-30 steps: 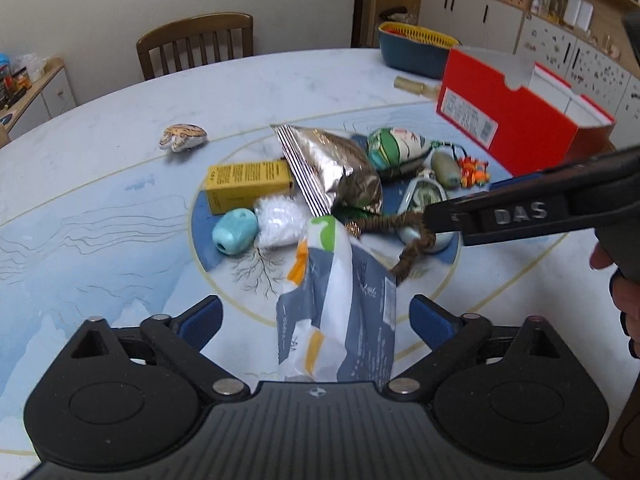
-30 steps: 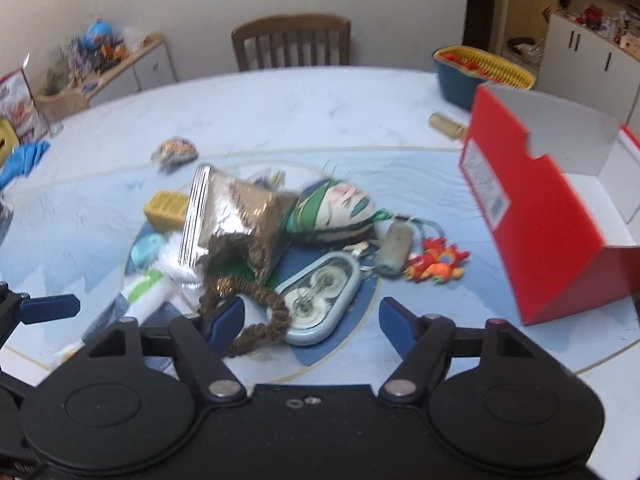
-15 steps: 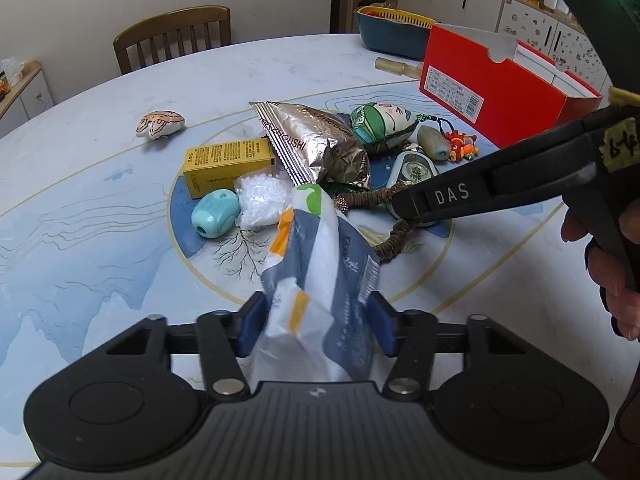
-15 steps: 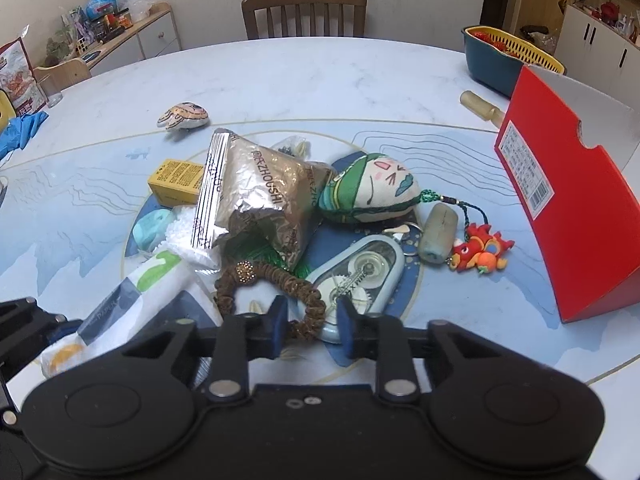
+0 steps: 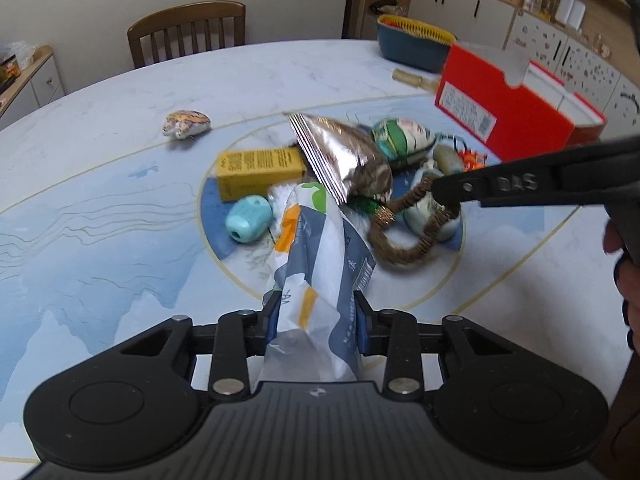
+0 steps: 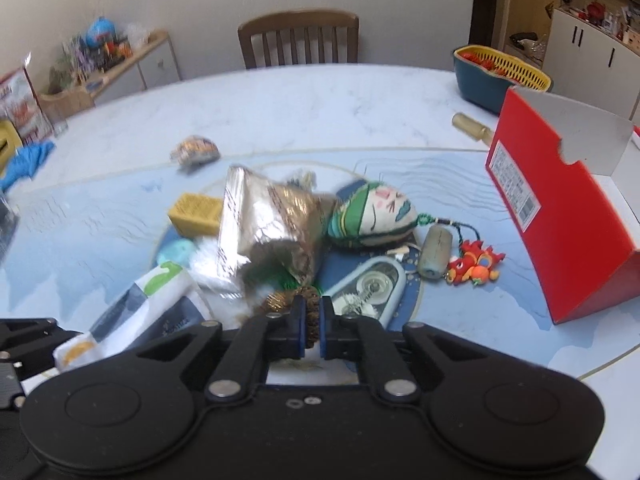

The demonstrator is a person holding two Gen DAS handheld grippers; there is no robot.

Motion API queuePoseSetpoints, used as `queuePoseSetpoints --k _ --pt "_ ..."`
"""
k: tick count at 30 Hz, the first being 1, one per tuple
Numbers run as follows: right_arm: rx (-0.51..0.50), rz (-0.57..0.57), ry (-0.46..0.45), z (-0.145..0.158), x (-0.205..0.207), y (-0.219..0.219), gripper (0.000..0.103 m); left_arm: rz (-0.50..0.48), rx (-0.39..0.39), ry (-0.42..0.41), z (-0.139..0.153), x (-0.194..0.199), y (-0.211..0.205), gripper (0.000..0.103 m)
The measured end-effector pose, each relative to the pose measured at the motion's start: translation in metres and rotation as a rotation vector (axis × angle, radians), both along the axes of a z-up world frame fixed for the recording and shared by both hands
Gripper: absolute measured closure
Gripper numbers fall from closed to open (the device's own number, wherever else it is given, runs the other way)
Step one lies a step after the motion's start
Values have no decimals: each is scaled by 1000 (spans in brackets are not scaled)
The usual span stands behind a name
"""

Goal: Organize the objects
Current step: 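Grasp the white-blue plastic bag with the left tool while the right tool grasps the brown bead bracelet, then carry the bag with the left tool while the right tool carries the bracelet into the red shoebox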

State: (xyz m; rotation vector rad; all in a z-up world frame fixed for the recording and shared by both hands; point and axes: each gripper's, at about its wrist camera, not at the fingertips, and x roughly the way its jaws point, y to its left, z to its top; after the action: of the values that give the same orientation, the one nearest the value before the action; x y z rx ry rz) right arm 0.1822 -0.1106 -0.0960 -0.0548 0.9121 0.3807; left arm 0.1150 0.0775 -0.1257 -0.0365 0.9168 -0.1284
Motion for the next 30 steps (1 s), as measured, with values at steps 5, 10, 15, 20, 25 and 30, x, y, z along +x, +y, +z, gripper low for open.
queuePoseSetpoints --k 5,10,15,20,25,30 --pt "45 -27 -37 30 -7 -13 99 -14 -42 -41 29 2 5 69" --pt "75 -54 -75 58 -7 -33 99 -49 -55 -73 56 8 -1 69" --pt "81 -59 -114 82 -3 -59 99 -95 -36 -89 78 19 -20 69" --pt "93 -82 -129 101 11 -96 99 -128 -43 -97 98 37 -45 69" --pt "97 -101 -153 115 27 -135 99 -148 -27 -124 118 62 -79 69" --pt "90 -105 -175 123 48 -171 99 -176 -25 -136 131 91 -121 69"
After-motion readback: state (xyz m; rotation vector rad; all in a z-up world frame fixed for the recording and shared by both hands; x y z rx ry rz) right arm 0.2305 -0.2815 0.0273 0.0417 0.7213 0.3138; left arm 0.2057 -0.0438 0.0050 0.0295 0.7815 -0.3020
